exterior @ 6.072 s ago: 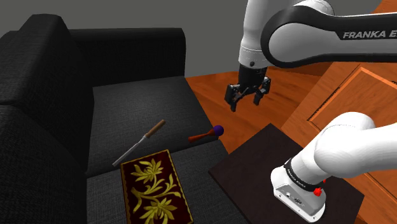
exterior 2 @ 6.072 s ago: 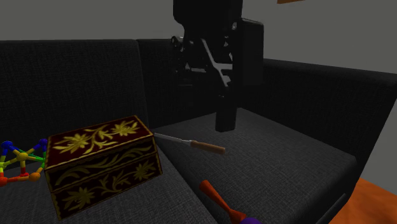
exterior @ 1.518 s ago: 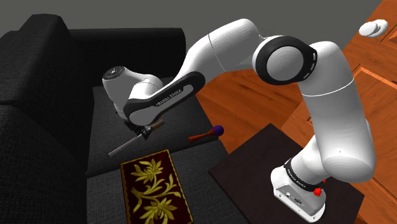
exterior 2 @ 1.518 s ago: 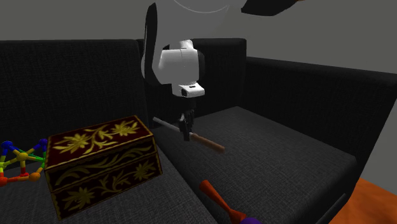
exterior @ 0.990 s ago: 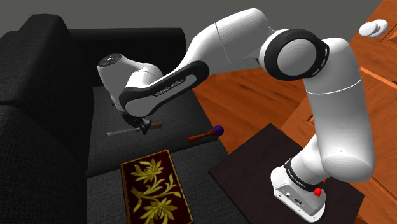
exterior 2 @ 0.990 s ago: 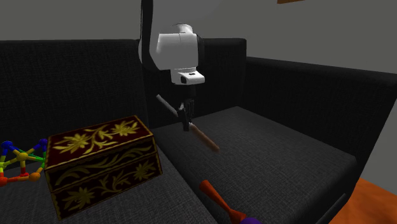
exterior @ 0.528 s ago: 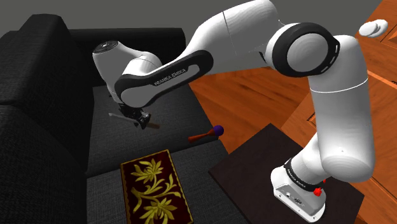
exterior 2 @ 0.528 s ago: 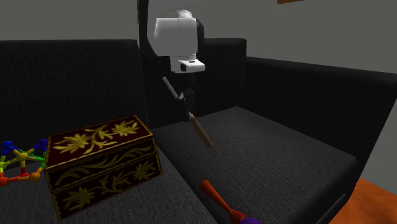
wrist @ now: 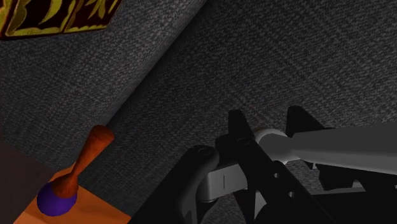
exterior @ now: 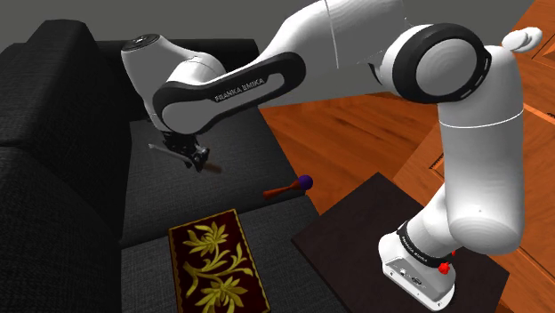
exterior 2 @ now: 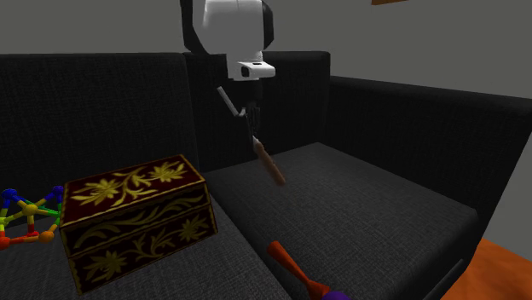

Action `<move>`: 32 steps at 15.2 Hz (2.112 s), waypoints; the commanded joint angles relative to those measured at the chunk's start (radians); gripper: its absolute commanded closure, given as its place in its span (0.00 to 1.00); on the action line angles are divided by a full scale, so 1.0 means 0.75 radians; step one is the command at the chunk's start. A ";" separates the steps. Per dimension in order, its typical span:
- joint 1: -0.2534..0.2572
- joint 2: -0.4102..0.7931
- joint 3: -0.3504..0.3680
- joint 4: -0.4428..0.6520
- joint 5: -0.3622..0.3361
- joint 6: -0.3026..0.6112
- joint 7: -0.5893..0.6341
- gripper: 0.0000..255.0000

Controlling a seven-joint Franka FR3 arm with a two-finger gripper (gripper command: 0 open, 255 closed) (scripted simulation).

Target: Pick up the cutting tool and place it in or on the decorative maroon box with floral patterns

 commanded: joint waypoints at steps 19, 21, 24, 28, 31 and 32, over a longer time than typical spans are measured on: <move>0.003 -0.297 0.111 -0.238 0.124 -0.050 0.110 1.00; 0.011 -0.352 0.135 -0.318 0.149 -0.022 0.149 1.00; 0.029 -0.427 0.173 -0.423 0.188 0.015 0.209 1.00; 0.063 -0.512 0.224 -0.538 0.239 0.054 0.290 1.00; 0.096 -0.565 0.263 -0.606 0.275 0.076 0.354 1.00; 0.108 -0.580 0.276 -0.625 0.286 0.082 0.377 1.00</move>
